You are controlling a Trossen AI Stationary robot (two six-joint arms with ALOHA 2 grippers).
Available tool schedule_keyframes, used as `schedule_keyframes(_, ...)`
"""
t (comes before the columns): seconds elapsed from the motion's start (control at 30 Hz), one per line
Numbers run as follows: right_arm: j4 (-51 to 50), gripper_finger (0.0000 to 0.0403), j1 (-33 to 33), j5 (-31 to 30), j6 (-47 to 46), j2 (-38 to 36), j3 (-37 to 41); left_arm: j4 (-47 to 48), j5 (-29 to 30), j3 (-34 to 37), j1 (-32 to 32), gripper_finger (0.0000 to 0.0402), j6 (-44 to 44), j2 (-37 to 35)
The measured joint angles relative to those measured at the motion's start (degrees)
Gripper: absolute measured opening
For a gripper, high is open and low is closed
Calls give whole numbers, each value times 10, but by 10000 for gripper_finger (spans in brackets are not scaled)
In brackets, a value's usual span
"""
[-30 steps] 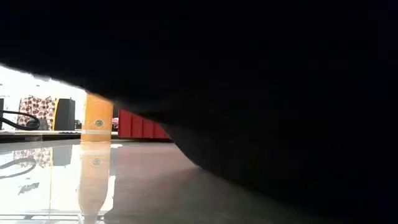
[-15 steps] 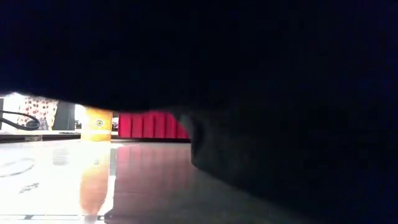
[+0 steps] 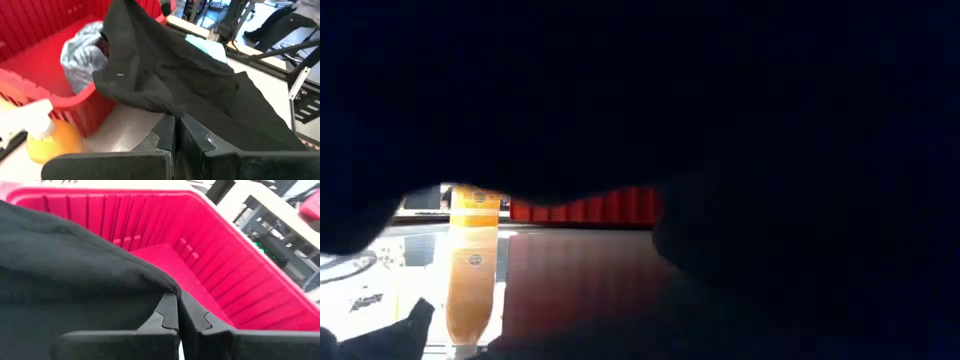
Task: Fold Laundry from Bin
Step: Fold the black shirt
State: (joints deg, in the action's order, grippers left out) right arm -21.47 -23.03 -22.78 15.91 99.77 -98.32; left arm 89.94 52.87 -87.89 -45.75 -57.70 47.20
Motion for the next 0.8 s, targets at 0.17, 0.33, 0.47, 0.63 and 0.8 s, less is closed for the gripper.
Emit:
schedule_keyframes(0.17, 13, 22, -16, 21, 9, 21, 0, 1, -33, 19, 7, 0, -15, -12)
schedule_keyframes(0.33, 15, 24, -23, 20, 7, 17, 0, 1, -48, 27, 6, 0, -19, -14)
schedule_keyframes(0.47, 19, 26, -28, 20, 7, 16, 0, 1, -53, 27, 6, 0, -21, -14)
schedule_keyframes(0.63, -2, 51, -24, 18, 6, 16, 0, 1, -53, 27, 6, 0, -26, -14)
schedule_keyframes(0.8, -25, 100, -23, 18, 19, 3, -1, 1, -59, 27, 6, 0, -35, -14)
